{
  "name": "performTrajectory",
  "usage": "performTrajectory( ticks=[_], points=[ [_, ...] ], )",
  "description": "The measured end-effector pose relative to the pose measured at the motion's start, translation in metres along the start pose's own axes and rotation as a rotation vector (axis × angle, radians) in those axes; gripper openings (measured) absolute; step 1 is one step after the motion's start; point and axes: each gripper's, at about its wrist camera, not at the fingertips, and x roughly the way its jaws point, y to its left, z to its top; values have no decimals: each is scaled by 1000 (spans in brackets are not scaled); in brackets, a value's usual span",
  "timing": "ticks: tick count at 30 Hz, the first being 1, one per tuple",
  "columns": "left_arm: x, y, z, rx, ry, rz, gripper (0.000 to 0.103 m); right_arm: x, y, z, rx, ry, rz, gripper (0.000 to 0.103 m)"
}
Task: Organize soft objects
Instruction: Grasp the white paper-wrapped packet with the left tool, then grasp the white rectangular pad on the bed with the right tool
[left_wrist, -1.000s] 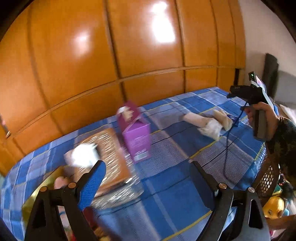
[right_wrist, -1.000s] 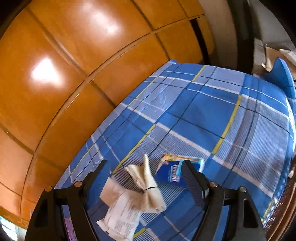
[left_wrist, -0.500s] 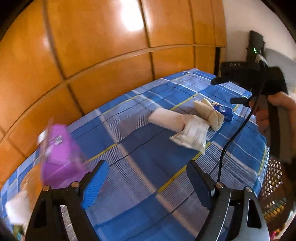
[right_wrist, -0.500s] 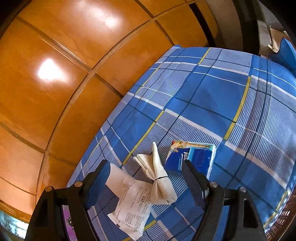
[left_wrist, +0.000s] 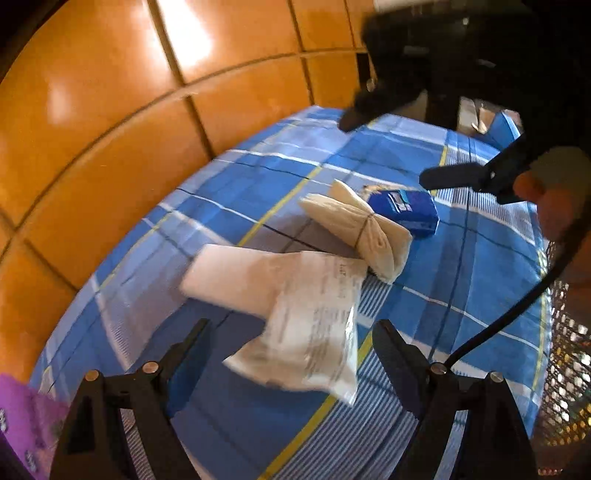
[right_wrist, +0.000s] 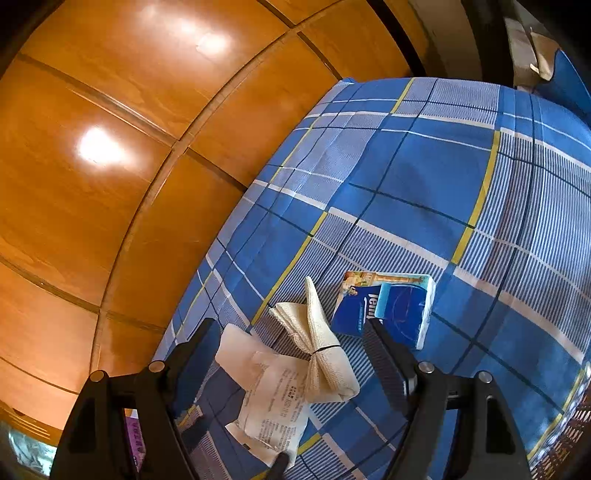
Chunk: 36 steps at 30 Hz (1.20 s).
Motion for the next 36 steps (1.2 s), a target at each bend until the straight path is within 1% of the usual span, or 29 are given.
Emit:
performTrajectory(
  ticks=[3,5,6,7,8,9,10,11,13,16,19,21,22,25,28,30,33,34,35,36],
  points=[
    [18,-4,6,12,21,-6,87,1,-1,0,8,5,3,80],
    [27,-3,9,-2,27,-8,87,1,-1,0,9,7,3,80],
    [30,-3,10,-13,29,-8,85,1,-1,0,9,5,2,80],
    [33,-1,11,-36,36,-19,79,1,-1,0,8,3,-1,80],
    [36,1,11,-55,47,-47,60,1,-1,0,6,3,-3,81],
    [35,3,9,-82,51,-67,58,1,0,0,3,3,-1,80],
    [32,4,7,-90,40,-62,56,1,0,0,-1,3,1,80],
    [29,5,3,-98,35,-69,52,1,1,0,-11,0,-4,80],
    [19,14,-9,-138,34,-85,50,2,4,-1,-29,4,-6,80],
    [3,33,-37,-218,41,-76,50,6,9,-3,-59,18,-11,78],
    [-21,57,-76,-304,39,-32,50,11,16,-6,-102,46,-17,78],
    [-36,65,-100,-362,38,7,50,16,23,-10,-143,68,-27,78],
    [-42,68,-109,-380,34,21,50,19,26,-12,-164,83,-32,76],
    [-52,76,-132,-427,32,50,50,31,42,-23,-264,146,-60,75],
    [-51,85,-138,-462,34,47,51,47,64,-40,-409,229,-101,75],
    [-48,87,-139,-476,35,40,53,58,86,-52,-534,270,-127,75],
    [-44,92,-141,-492,25,35,55,79,123,-65,-727,299,-176,75],
    [-41,92,-139,-493,22,37,56,86,130,-69,-771,306,-191,75],
    [-41,92,-139,-492,21,42,57,100,138,-73,-830,311,-226,75],
    [-40,91,-139,-489,21,50,58,109,141,-75,-858,311,-253,75]
  ],
)
